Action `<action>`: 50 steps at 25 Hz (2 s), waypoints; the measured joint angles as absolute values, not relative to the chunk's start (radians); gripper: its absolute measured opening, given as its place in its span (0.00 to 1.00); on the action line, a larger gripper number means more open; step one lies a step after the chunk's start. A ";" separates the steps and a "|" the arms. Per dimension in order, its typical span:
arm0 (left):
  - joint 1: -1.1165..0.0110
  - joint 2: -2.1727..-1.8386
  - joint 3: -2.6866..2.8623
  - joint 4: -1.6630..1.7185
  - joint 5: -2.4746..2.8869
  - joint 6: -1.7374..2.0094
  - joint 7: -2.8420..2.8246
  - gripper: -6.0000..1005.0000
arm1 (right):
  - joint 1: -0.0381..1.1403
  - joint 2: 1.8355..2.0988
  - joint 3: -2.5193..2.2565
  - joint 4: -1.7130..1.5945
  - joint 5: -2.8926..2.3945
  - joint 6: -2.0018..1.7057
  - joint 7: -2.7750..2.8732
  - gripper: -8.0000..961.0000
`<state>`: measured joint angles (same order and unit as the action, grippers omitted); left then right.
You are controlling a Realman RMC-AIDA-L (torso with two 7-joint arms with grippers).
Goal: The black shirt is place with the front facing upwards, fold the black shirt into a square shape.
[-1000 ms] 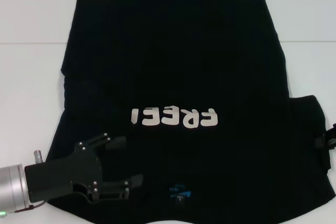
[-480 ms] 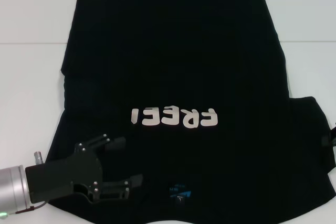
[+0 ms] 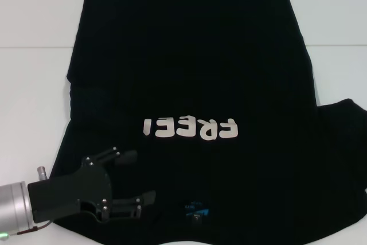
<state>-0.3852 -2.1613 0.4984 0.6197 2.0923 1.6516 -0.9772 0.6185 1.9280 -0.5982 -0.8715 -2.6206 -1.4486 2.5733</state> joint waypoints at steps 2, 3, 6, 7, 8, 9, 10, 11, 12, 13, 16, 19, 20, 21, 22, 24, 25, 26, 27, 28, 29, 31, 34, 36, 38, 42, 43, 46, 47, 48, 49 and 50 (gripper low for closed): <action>-0.384 -2.161 0.497 0.620 2.092 1.652 -0.977 0.93 | 0.618 1.927 -0.589 -0.898 -2.619 -1.459 2.572 0.05; -0.383 -2.161 0.496 0.620 2.092 1.652 -0.977 0.93 | 0.618 1.927 -0.587 -0.910 -2.619 -1.464 2.572 0.05; -0.382 -2.159 0.494 0.620 2.092 1.652 -0.977 0.93 | 0.628 1.927 -0.586 -0.947 -2.614 -1.486 2.571 0.05; -0.381 -2.159 0.494 0.620 2.092 1.652 -0.977 0.93 | 0.633 1.927 -0.588 -0.954 -2.610 -1.492 2.571 0.05; -0.381 -2.159 0.493 0.620 2.092 1.652 -0.977 0.93 | 0.641 1.927 -0.590 -0.959 -2.606 -1.497 2.571 0.05; -0.381 -2.159 0.493 0.620 2.092 1.652 -0.978 0.93 | 0.650 1.927 -0.594 -0.960 -2.604 -1.503 2.567 0.05; -0.381 -2.159 0.493 0.620 2.092 1.652 -0.978 0.93 | 0.659 1.927 -0.596 -0.958 -2.603 -1.507 2.564 0.05; -0.381 -2.159 0.492 0.620 2.092 1.652 -0.978 0.93 | 0.682 1.932 -0.606 -0.950 -2.603 -1.515 2.555 0.05; -0.381 -2.159 0.492 0.620 2.092 1.652 -0.978 0.93 | 0.694 1.935 -0.619 -0.941 -2.605 -1.514 2.552 0.05; -0.380 -2.158 0.492 0.620 2.092 1.652 -0.979 0.93 | 0.694 1.935 -0.619 -0.941 -2.605 -1.514 2.552 0.05; -0.379 -2.158 0.492 0.619 2.092 1.652 -0.979 0.93 | 0.731 1.949 -0.675 -0.914 -2.605 -1.506 2.550 0.05; -0.379 -2.158 0.492 0.618 2.092 1.652 -0.979 0.93 | 0.770 1.965 -0.730 -0.889 -2.603 -1.488 2.547 0.05; -0.379 -2.158 0.492 0.618 2.092 1.652 -0.979 0.93 | 0.786 1.972 -0.751 -0.878 -2.603 -1.481 2.546 0.05; -0.379 -2.158 0.492 0.618 2.092 1.652 -0.979 0.93 | 0.802 1.978 -0.772 -0.864 -2.603 -1.472 2.545 0.05; -0.379 -2.158 0.492 0.618 2.092 1.652 -0.979 0.93 | 0.814 1.982 -0.789 -0.855 -2.604 -1.463 2.544 0.05; -0.379 -2.158 0.492 0.618 2.092 1.652 -0.980 0.93 | 0.837 1.995 -0.824 -0.839 -2.605 -1.447 2.543 0.05; -0.379 -2.158 0.492 0.618 2.092 1.652 -0.981 0.93 | 0.844 2.002 -0.837 -0.834 -2.605 -1.439 2.542 0.05; -0.379 -2.158 0.492 0.618 2.092 1.652 -0.985 0.93 | 0.847 2.007 -0.844 -0.833 -2.604 -1.432 2.542 0.05; -0.379 -2.158 0.492 0.618 2.092 1.650 -0.990 0.93 | 0.850 2.012 -0.848 -0.832 -2.603 -1.424 2.542 0.05; -0.379 -2.158 0.492 0.618 2.092 1.648 -0.996 0.93 | 0.851 2.016 -0.849 -0.832 -2.602 -1.417 2.542 0.05; -0.379 -2.158 0.492 0.618 2.092 1.645 -1.006 0.93 | 0.850 2.018 -0.847 -0.832 -2.598 -1.413 2.542 0.05; -0.380 -2.155 0.492 0.618 2.090 1.642 -1.024 0.93 | 0.843 2.019 -0.842 -0.832 -2.571 -1.410 2.533 0.08; -0.379 -2.153 0.488 0.618 2.085 1.643 -1.048 0.93 | 0.808 2.015 -0.841 -0.829 -2.462 -1.417 2.479 0.12; -0.379 -2.151 0.481 0.617 2.084 1.647 -1.066 0.93 | 0.777 2.009 -0.835 -0.814 -2.356 -1.420 2.424 0.15; -0.379 -2.151 0.477 0.616 2.078 1.649 -1.088 0.93 | 0.750 1.999 -0.810 -0.773 -2.265 -1.419 2.354 0.17; -0.382 -2.143 0.468 0.615 2.048 1.654 -1.217 0.93 | 0.700 1.976 -0.739 -0.657 -2.120 -1.443 2.130 0.35; -0.384 -2.138 0.463 0.615 2.044 1.655 -1.271 0.93 | 0.683 1.976 -0.730 -0.632 -2.091 -1.457 2.045 0.42; -0.401 -2.102 0.454 0.613 2.036 1.665 -1.497 0.93 | 0.624 2.001 -0.722 -0.583 -2.027 -1.496 1.768 0.57; -0.410 -2.078 0.455 0.606 2.037 1.671 -1.602 0.93 | 0.600 2.020 -0.722 -0.574 -2.010 -1.505 1.663 0.62; -0.413 -2.063 0.455 0.600 2.039 1.674 -1.659 0.93 | 0.576 2.042 -0.722 -0.573 -1.993 -1.503 1.566 0.67; -0.414 -2.048 0.455 0.594 2.040 1.677 -1.721 0.93 | 0.555 2.062 -0.722 -0.571 -1.982 -1.502 1.489 0.71; -0.413 -2.035 0.454 0.591 2.040 1.679 -1.769 0.93 | 0.535 2.081 -0.724 -0.565 -1.964 -1.500 1.398 0.74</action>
<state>-0.4134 -2.0352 0.4536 0.5910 2.0405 1.6785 -1.7689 0.5346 2.0814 -0.7239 -0.5653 -1.9645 -1.5001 1.3976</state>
